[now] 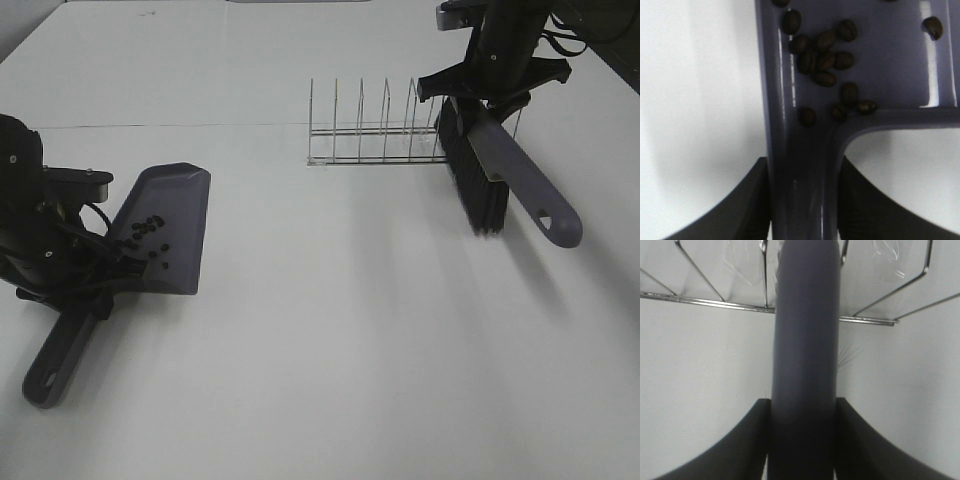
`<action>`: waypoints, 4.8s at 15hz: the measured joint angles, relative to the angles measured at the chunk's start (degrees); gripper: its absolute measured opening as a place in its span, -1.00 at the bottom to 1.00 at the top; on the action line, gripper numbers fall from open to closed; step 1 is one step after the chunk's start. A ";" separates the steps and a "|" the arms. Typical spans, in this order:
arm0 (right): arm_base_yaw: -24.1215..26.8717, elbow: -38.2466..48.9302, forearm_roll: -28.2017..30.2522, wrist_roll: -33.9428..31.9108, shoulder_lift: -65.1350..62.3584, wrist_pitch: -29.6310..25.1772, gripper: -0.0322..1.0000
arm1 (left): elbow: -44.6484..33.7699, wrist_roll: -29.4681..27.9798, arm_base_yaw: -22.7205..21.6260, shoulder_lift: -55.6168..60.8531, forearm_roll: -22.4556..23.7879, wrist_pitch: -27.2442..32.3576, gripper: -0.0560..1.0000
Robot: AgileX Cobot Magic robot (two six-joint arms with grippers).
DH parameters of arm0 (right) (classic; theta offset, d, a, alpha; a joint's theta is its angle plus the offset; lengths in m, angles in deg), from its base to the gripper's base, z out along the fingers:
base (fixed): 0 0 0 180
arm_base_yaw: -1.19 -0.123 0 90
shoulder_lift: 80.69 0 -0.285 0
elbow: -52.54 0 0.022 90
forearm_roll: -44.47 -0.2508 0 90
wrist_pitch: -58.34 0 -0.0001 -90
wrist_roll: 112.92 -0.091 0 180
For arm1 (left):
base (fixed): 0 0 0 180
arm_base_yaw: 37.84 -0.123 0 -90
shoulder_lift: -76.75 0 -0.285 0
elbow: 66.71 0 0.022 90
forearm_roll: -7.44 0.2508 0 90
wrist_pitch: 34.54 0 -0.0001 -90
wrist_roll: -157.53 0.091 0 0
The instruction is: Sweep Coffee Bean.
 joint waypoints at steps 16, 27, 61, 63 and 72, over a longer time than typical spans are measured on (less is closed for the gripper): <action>0.00 0.00 2.64 -1.26 2.46 12.26 -0.34 | 0.00 0.00 0.00 0.00 0.00 -0.06 -0.23; 0.00 -7.39 3.72 -3.95 3.27 2.92 0.43 | 0.00 0.00 0.00 0.00 0.11 -0.06 -0.23; -0.06 85.89 -12.61 3.55 -116.60 -10.20 0.43 | 15.81 -4.47 12.15 -7.79 -5.44 5.67 -0.23; -0.06 85.94 -12.78 3.55 -116.60 -10.14 0.43 | 17.36 -4.47 12.15 -8.88 -5.50 6.42 -0.23; -0.06 85.94 -13.01 3.55 -116.60 -10.14 0.43 | 18.28 -4.47 12.15 -6.02 -4.24 10.83 0.36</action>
